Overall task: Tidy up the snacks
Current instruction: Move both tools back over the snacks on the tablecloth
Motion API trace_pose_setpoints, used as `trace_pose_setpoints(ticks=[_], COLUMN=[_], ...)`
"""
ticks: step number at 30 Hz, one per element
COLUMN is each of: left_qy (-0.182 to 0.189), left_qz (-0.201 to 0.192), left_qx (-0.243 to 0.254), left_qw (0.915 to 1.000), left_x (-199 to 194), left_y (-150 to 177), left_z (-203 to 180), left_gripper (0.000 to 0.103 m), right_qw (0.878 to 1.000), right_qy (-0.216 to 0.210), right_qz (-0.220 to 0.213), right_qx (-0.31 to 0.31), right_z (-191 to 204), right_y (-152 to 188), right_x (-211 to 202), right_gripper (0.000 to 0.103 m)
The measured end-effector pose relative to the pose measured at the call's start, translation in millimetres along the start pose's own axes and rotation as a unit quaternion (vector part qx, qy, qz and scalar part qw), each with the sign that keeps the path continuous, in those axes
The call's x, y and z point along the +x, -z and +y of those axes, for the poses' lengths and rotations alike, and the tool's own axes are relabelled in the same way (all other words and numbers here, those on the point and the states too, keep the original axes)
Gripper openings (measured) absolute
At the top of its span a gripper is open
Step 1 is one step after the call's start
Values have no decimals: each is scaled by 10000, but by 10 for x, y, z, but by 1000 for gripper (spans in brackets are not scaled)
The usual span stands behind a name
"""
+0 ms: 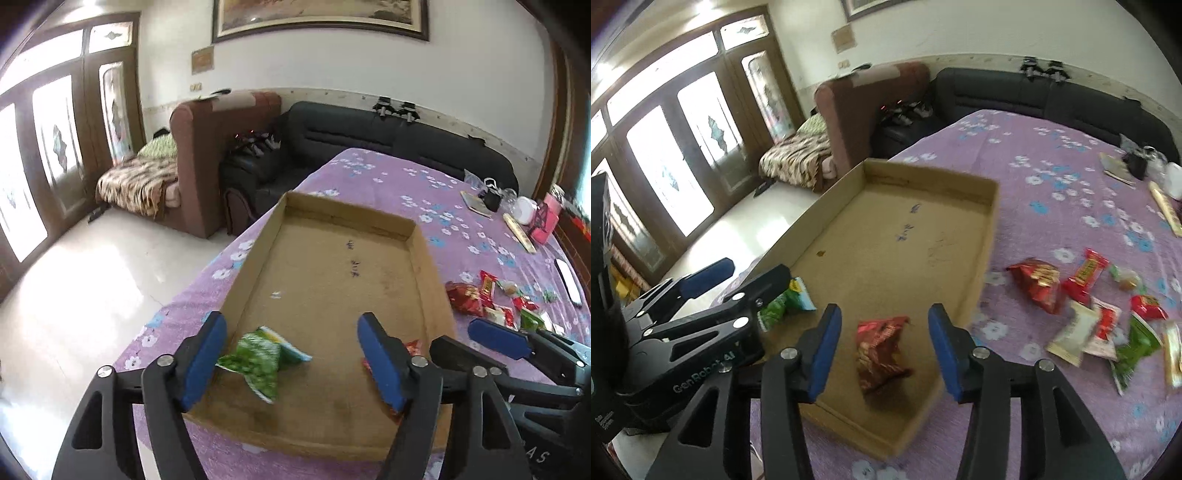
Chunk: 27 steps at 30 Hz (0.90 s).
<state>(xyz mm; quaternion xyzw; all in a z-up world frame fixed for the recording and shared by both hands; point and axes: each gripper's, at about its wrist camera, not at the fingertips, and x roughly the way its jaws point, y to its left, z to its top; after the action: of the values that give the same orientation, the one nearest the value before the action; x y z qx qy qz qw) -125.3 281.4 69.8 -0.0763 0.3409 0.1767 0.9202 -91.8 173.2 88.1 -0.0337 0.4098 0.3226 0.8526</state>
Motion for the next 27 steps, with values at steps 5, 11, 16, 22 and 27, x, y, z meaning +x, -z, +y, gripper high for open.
trace_pose_setpoints(ticks=[5, 11, 16, 22, 27], left_qy=[133, 341, 445, 499, 510], left_qz=[-70, -43, 4, 84, 154], left_qx=[378, 803, 1202, 1428, 1517], left_qw=[9992, 9962, 9917, 9885, 9870], left_x=[-156, -264, -296, -285, -270], left_y=[12, 63, 121, 156, 176], left_z=[-337, -737, -1074, -1330, -1464], left_gripper=[79, 83, 83, 83, 84], right_qw=[9984, 9935, 9889, 9842, 9820], right_qy=[76, 201, 268, 264, 263], right_qz=[-150, -162, -187, -222, -224], right_qx=[532, 1112, 1446, 1734, 1855], right_z=[-355, -823, -1076, -1332, -1456], right_y=[128, 287, 387, 466, 527], right_x=[-212, -349, -402, -451, -464], right_gripper=[55, 55, 55, 55, 55])
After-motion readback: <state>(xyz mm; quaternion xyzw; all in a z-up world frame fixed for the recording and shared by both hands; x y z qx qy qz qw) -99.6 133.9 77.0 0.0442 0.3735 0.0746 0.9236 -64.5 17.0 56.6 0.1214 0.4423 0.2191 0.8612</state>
